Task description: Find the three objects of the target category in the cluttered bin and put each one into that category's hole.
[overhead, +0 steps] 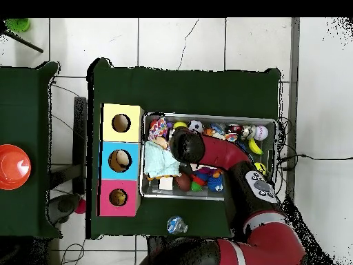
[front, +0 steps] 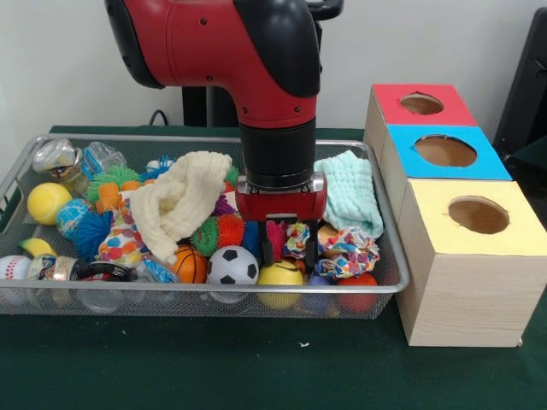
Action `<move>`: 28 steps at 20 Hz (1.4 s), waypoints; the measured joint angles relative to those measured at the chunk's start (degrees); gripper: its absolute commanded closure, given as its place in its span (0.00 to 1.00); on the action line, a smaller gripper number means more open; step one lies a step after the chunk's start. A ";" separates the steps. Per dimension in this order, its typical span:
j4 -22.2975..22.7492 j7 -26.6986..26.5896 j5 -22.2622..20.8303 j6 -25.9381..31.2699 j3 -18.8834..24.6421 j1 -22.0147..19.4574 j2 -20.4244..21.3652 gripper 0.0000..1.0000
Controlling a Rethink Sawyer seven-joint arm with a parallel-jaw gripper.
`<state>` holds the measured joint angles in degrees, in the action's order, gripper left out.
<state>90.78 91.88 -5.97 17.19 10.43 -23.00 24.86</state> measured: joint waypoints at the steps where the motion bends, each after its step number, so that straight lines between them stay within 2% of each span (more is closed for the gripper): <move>1: -0.12 0.00 0.00 0.48 -0.25 0.20 -0.02 0.00; 9: -1.95 0.00 -0.03 10.98 -3.07 3.39 -0.91 0.00; 14: -2.65 0.00 -0.03 13.02 -3.54 3.93 -1.79 0.00; 18: -2.62 0.00 -0.03 11.60 -3.39 3.48 -2.23 0.00; 28: -2.02 0.00 -1.01 0.09 -2.07 1.92 -2.90 0.00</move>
<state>88.75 91.88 -6.99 17.28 8.36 -21.08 21.96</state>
